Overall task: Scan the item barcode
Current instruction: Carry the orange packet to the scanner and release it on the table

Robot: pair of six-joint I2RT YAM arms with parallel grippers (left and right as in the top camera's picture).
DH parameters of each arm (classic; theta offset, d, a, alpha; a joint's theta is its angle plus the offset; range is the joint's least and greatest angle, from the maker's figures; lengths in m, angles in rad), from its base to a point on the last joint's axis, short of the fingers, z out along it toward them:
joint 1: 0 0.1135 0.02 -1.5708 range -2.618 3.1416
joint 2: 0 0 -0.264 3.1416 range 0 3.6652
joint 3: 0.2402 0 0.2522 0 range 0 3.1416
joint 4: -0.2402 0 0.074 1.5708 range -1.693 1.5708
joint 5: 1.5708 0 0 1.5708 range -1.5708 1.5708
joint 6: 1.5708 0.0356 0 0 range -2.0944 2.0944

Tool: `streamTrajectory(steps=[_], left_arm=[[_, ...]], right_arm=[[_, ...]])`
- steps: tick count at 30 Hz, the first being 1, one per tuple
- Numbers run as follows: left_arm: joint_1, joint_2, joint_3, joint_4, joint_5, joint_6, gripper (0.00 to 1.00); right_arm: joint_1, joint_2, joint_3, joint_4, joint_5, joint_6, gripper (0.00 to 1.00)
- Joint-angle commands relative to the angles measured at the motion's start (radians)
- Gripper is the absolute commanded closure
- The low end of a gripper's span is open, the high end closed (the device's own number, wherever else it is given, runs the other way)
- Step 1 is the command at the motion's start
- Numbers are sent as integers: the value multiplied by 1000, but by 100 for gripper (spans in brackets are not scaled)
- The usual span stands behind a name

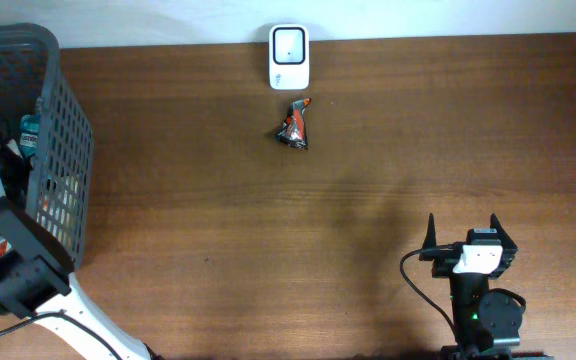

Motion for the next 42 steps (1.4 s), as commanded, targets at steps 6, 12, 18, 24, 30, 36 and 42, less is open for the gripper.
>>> streamTrajectory(steps=[6,12,18,24,30,36,42], left_arm=[[3,4,74,-53,46,0,100],[3,4,352,-207,59,-77,100],[1,3,899,-379,436,-77,100],[-42,2,1210,-407,903,-77,100],[-256,-5,1208,-407,952,-58,100],[-584,-4,1115,-404,738,18,100],[-899,-4,899,-295,375,21,100]], right_arm=[[8,-6,-9,-3,11,-6,2],[8,-6,-9,-3,11,-6,2],[8,-6,-9,-3,11,-6,2],[8,-6,-9,-3,11,-6,2],[8,-6,-9,-3,11,-6,2],[8,-6,-9,-3,11,-6,2],[8,-6,-9,-3,11,-6,2]])
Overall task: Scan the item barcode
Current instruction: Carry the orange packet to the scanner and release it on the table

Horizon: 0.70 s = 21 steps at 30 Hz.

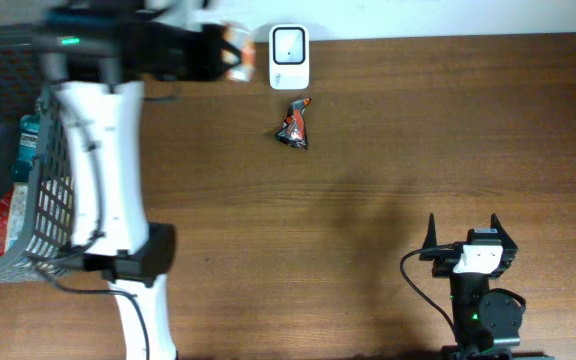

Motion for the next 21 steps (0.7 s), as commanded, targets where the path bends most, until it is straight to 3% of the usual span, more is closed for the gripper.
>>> streamTrajectory(steps=[1,5,11,14,18,21], left_arm=[[-173,-5,-157,98,-299,25,100],[-297,-5,-327,270,-415,24,100],[-439,-5,-679,692,-471,23,100],[-484,-5,-833,872,-591,19,100],[-515,-4,-989,1033,-772,16,100],[-519,-4,-1058,1089,-809,16,99]], right_arm=[[8,-6,-9,-3,9,-7,2],[8,-6,-9,-3,9,-7,2],[8,-6,-9,-3,9,-7,2],[8,-6,-9,-3,9,-7,2],[8,-6,-9,-3,9,-7,1],[8,-6,-9,-3,9,-7,2]])
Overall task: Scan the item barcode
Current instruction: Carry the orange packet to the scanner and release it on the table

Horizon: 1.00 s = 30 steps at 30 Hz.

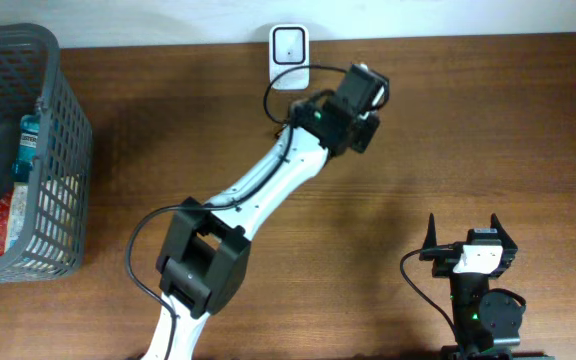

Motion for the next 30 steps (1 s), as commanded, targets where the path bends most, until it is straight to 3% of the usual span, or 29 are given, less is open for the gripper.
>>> streamTrajectory(steps=[1,3,6,12,14,15,22,30], left_arm=[[3,-4,-82,41,-122,0,98],[3,0,-104,41,-121,-36,96],[2,6,-124,42,-92,-67,75],[2,6,-145,48,-77,-67,57],[2,6,-145,49,-77,-67,31],[2,6,-145,48,-77,-67,28],[5,-56,-89,19,-155,-65,21],[146,-366,-53,-107,-230,5,18]], right_arm=[[8,-6,-9,-3,9,-6,2],[8,-6,-9,-3,9,-6,2],[8,-6,-9,-2,9,-6,2],[8,-6,-9,-3,9,-6,2],[8,-6,-9,-3,9,-6,2],[8,-6,-9,-3,9,-6,2],[8,-6,-9,-2,9,-6,2],[8,-6,-9,-3,9,-6,2]])
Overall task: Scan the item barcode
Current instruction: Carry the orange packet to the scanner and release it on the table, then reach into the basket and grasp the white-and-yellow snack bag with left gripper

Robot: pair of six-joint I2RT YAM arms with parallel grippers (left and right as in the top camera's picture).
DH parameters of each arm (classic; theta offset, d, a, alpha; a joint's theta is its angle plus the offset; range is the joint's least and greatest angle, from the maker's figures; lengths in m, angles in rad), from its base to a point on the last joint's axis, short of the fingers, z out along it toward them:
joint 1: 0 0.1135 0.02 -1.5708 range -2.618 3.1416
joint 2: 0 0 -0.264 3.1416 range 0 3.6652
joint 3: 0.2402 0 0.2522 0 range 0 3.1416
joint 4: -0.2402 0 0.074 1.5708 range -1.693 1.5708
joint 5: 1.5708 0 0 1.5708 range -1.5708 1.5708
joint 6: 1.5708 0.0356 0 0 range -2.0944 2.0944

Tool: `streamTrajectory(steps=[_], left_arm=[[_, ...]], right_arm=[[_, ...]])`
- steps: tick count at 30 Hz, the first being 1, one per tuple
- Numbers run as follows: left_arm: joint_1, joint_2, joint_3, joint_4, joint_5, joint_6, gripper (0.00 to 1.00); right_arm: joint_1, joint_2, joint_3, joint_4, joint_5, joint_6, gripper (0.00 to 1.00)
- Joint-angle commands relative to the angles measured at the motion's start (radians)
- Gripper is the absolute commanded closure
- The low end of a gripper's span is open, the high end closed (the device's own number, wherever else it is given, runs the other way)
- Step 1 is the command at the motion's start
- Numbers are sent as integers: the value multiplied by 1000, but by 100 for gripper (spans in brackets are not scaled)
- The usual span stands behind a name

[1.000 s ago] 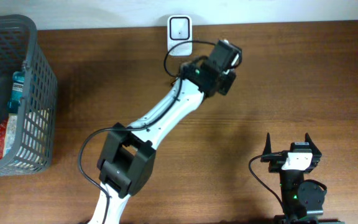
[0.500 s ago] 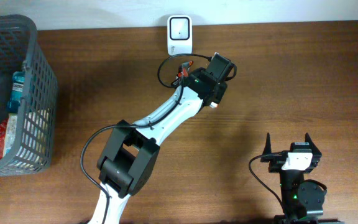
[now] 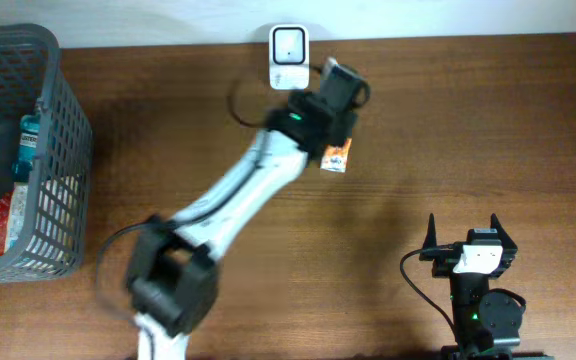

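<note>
A white barcode scanner stands at the table's far edge. My left arm reaches across from the lower left, and my left gripper ends just right of the scanner. An orange-and-white packet shows at the gripper's lower right edge, touching its black body. The arm hides the fingers, so open or shut and holding or not cannot be told. My right gripper rests near the front right, open and empty.
A grey mesh basket stands at the left edge and holds several packets, among them a teal one and a red one. The brown table spans the view.
My left arm has swung a little left and its elbow has dropped toward the front. The orange-and-white packet, hidden 1.0 s ago, now shows below the gripper.
First my left arm was down in the basket, and a red-and-black packet lay in front of the scanner. Then the gripper held an orange-and-white item just left of the scanner. It then stood right of the scanner over the red-and-black packet, which stays hidden now. The right arm never moved.
</note>
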Motion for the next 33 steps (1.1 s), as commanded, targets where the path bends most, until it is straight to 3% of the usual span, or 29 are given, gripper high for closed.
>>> streamTrajectory(steps=[1,7,15,20,23,33], left_arm=[[132,-218,43,-60,-46,31,13],[461,-379,43,-167,-42,31,10],[914,-397,37,-349,-26,31,7],[1141,-386,28,-355,222,31,7],[1225,-363,27,-370,346,31,8],[1292,-149,-81,-404,310,62,14]], right_arm=[[8,-6,-9,-3,9,-7,2],[8,-6,-9,-3,9,-7,2],[8,-6,-9,-3,9,-7,2],[8,-6,-9,-3,9,-7,2],[8,-6,-9,-3,9,-7,2],[8,-6,-9,-3,9,-7,2]])
